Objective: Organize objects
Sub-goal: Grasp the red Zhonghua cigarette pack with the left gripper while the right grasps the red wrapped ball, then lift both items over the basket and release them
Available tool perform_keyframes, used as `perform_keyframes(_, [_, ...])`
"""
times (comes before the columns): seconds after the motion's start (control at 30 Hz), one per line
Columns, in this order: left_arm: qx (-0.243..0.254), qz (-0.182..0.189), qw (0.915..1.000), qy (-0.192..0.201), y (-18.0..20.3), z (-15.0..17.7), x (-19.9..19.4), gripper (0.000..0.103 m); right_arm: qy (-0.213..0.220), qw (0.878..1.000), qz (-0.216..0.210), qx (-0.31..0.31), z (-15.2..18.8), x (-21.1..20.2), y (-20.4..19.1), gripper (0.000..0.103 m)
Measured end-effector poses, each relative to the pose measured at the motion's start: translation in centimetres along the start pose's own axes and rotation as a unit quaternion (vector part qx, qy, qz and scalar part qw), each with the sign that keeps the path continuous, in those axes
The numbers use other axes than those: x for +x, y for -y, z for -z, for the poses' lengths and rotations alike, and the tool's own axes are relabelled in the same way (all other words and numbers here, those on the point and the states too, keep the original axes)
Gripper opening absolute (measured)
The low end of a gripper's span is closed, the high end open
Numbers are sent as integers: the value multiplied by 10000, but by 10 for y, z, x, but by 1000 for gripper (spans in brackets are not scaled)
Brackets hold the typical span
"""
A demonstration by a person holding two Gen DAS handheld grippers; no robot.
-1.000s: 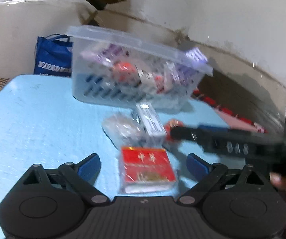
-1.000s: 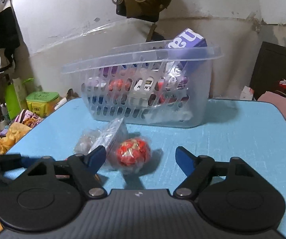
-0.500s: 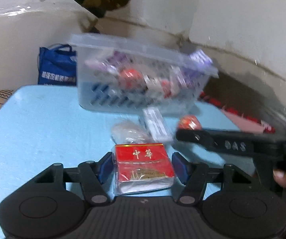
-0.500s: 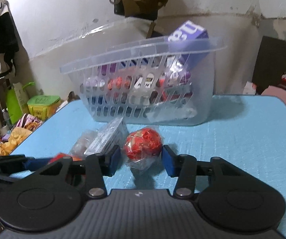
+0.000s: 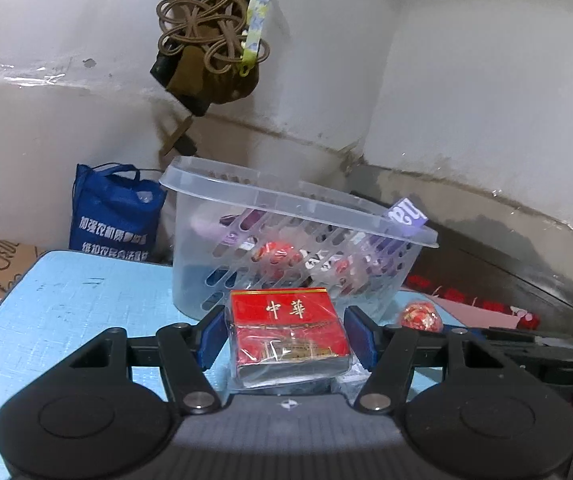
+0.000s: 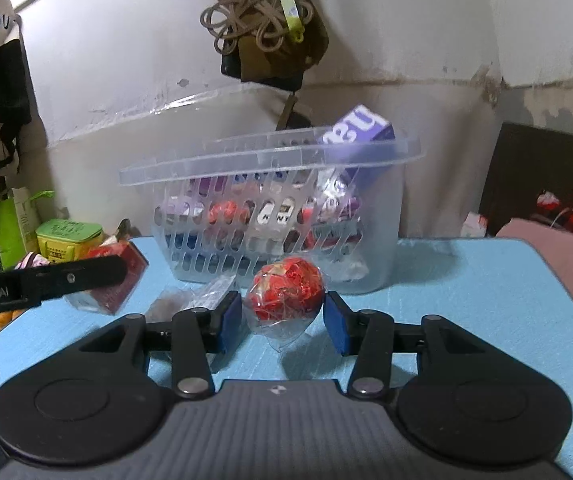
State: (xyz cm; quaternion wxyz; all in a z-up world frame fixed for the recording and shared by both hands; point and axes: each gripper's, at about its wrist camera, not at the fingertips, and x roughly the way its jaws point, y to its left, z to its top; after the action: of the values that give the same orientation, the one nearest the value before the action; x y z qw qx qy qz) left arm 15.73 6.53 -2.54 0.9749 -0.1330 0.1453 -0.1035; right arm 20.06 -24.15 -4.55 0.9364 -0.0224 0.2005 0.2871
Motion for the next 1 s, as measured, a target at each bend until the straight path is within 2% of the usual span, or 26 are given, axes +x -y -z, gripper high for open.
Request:
perform_keyframes(0.37, [-197,78,9994,275,-9,1,-8,67,279,9995,-36,160,1,-5,7,49])
perform_keyframes(0.87, [-447,38,9987,237,-19,3,-8,67,475,9988,-65,77,3,-13,6,49])
perform_keyframes(1.0, [-643,121,9977,175,-20,-1,-10,67,670,9974,-239,124,3,-19,8,49])
